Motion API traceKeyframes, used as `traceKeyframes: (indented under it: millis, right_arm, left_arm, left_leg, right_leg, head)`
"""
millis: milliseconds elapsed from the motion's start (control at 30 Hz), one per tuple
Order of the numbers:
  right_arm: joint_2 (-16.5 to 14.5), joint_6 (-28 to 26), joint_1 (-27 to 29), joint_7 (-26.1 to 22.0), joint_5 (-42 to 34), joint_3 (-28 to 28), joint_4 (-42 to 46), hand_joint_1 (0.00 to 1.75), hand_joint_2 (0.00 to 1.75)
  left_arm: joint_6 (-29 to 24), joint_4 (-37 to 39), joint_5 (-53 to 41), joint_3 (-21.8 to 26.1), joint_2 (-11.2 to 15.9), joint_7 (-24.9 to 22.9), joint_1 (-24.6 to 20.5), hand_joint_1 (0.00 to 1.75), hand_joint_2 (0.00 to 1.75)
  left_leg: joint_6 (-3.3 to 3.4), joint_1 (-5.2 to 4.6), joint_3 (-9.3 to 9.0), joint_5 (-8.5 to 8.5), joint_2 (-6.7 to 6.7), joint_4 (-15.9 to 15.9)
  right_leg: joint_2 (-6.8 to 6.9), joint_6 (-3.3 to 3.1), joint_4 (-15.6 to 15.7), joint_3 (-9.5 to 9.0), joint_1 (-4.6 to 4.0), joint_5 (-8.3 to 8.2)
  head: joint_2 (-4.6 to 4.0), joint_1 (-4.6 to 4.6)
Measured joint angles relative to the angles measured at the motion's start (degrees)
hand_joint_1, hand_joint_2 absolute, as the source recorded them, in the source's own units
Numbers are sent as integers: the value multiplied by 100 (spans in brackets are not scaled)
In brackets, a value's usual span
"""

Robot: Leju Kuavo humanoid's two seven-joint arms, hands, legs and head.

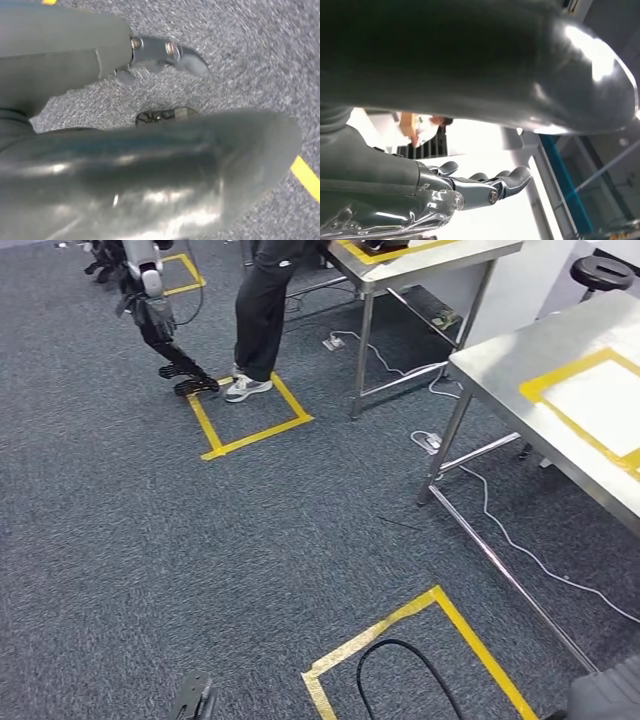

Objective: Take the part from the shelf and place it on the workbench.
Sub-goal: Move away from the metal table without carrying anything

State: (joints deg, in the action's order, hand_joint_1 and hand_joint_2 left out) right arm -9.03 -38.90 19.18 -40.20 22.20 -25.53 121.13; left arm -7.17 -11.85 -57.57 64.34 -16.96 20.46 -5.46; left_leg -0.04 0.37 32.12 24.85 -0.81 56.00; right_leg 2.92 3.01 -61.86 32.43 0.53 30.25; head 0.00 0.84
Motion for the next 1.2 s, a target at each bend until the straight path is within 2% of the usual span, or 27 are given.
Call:
traceKeyframes:
  millis: [67,100,133,167,200,267,300,333,400,433,500,533,567,600,633,667,700,767,833,900,933,1000,1067,1100,1133,1167,1200]
  right_arm:
    - [4,-1,3,0,-3,0,0,0,0]
    - [4,-1,4,1,-5,0,0,0,0]
    - [4,-1,3,1,-5,0,0,0,0]
    - [4,-1,2,1,-5,0,0,0,0]
    - [4,-1,2,1,-5,0,0,0,0]
    - [4,-1,3,1,-7,0,0,0,0]
    - [4,-1,5,1,-7,0,0,0,0]
    - [4,-1,4,1,-8,0,0,0,0]
    - [4,0,1,1,-6,-2,0,0,0]
    - [4,0,-1,1,-5,-4,0,0,0]
    - [4,2,1,2,-4,-9,0,0,0]
    - [4,2,3,2,-4,-11,0,0,44]
    - [4,2,4,1,-4,-11,0,0,87]
    - [4,2,6,2,-5,-11,0,0,131]
    - [4,2,5,2,-6,-11,0,0,175]
    - [4,2,5,2,-8,-11,0,0,175]
    - [4,2,4,2,-10,-11,0,0,175]
    - [4,2,5,1,-15,-12,0,0,175]
    - [5,1,4,1,-24,-14,0,0,175]
    - [8,0,-3,1,-45,-18,0,0,175]
    - [11,0,-9,1,-59,-20,-1,0,175]
    - [23,1,-18,1,-93,-32,-2,0,175]
    - [37,-1,-28,1,-144,-46,-8,0,175]
    - [43,-1,-36,2,-170,-55,-14,0,175]
    - [49,-1,-48,3,-200,-66,-21,0,175]
    - [54,-1,-64,3,-227,-79,-30,0,175]
    - [59,-1,-84,3,-256,-91,-37,0,175]
  left_arm:
    - [0,0,2,3,1,2,-5,0,0]
    - [0,0,2,4,1,2,-4,0,0]
    - [0,0,2,4,2,2,-1,0,0]
    - [0,0,2,5,2,2,1,0,0]
    - [0,0,2,7,1,2,3,0,0]
    - [0,0,2,8,-2,2,0,0,0]
    - [0,0,2,9,-3,2,-2,0,0]
    - [0,0,2,9,-4,2,-1,0,0]
    - [0,0,2,9,-2,2,7,0,0]
    - [-1,0,2,9,-1,2,13,0,0]
    - [-2,0,1,9,-2,2,8,0,0]
    - [-3,0,0,9,-4,2,1,0,0]
    - [-4,0,0,9,-3,2,-5,0,0]
    - [-5,0,0,9,-2,2,-6,0,0]
    - [-6,0,0,9,0,2,-2,0,0]
    - [-7,0,1,10,3,2,4,0,0]
    - [-7,0,1,11,4,2,9,0,0]
    - [-7,0,2,12,4,3,1,0,0]
    - [-7,0,4,11,-4,5,-20,0,0]
    - [-9,0,14,11,-4,10,-20,0,0]
    - [-11,0,24,11,0,15,-11,0,0]
    - [-16,0,45,15,3,34,-6,0,0]
    - [-24,0,61,16,5,59,-15,0,0]
    - [-28,0,69,17,9,69,-17,0,0]
    - [-36,0,81,19,15,79,-14,0,0]
    - [-45,0,96,22,21,88,-9,0,0]
    - [-55,0,112,28,26,97,-6,0,0]
  left_leg:
    - [34,-3,8,-8,124,1]
    - [38,-7,11,-11,198,1]
    - [39,-11,11,-13,273,2]
    - [38,-14,7,-16,355,2]
    - [32,-14,1,-19,436,3]
    - [3,-13,0,-26,577,12]
    - [-26,-8,16,-34,633,17]
    - [-63,2,38,-46,681,18]
    - [-145,32,78,-82,768,11]
    - [-175,34,104,-69,722,41]
    - [-218,16,283,148,470,383]
    - [-234,6,456,342,310,724]
    - [-251,6,653,537,221,1121]
    - [-265,10,816,665,180,1453]
    - [-275,15,899,695,162,1630]
    - [-284,22,868,614,146,1586]
    - [-291,28,722,451,107,1330]
    - [-298,26,257,127,-113,527]
    - [-234,7,0,19,-250,50]
    - [-131,-13,7,24,-157,5]
    - [-92,-11,10,18,-106,2]
    - [-18,6,7,-7,5,-5]
    - [32,11,15,-22,129,-7]
    - [43,6,22,-26,200,-6]
    - [48,2,25,-28,271,-5]
    - [47,0,24,-30,347,-4]
    - [42,1,19,-33,423,-2]
  right_leg:
    - [-224,5,-808,374,3,370]
    - [-262,0,-1129,541,0,463]
    - [-280,-10,-1238,614,-3,437]
    - [-299,-28,-1120,579,-5,303]
    - [-346,-49,-776,428,-4,88]
    - [-603,-84,40,55,12,-263]
    - [-707,-90,291,-65,14,-339]
    - [-775,-99,402,-113,10,-353]
    - [-691,-143,427,-123,-12,-376]
    - [-629,-182,445,-128,-13,-394]
    - [-473,-246,489,-144,-3,-422]
    - [-391,-262,493,-144,-10,-422]
    - [-308,-270,493,-137,-14,-421]
    - [-225,-272,493,-130,-18,-420]
    - [-145,-273,492,-124,-18,-418]
    - [-69,-270,491,-122,-16,-416]
    - [-1,-261,490,-125,-12,-412]
    - [119,-212,471,-136,-23,-387]
    - [211,-141,458,-141,-50,-361]
    - [304,-81,477,-173,-52,-354]
    - [291,-62,427,-178,-42,-319]
    - [58,-28,62,-62,-26,-92]
    - [-220,-8,-703,257,-27,317]
    - [-267,-3,-1056,424,-28,473]
    - [-285,-5,-1284,544,-30,540]
    - [-290,-14,-1282,563,-29,476]
    - [-309,-28,-1081,487,-26,314]
  head:
    - [0,-14]
    - [0,-15]
    - [0,-14]
    - [0,-13]
    - [0,-14]
    - [0,-13]
    - [0,-12]
    - [0,-8]
    - [0,-6]
    - [0,-3]
    - [0,21]
    - [0,33]
    - [0,44]
    - [0,43]
    - [0,44]
    - [0,45]
    - [0,44]
    - [0,51]
    - [0,47]
    - [0,34]
    - [0,29]
    - [0,14]
    - [0,-7]
    - [0,-9]
    - [0,-12]
    - [0,-13]
    - [0,-13]
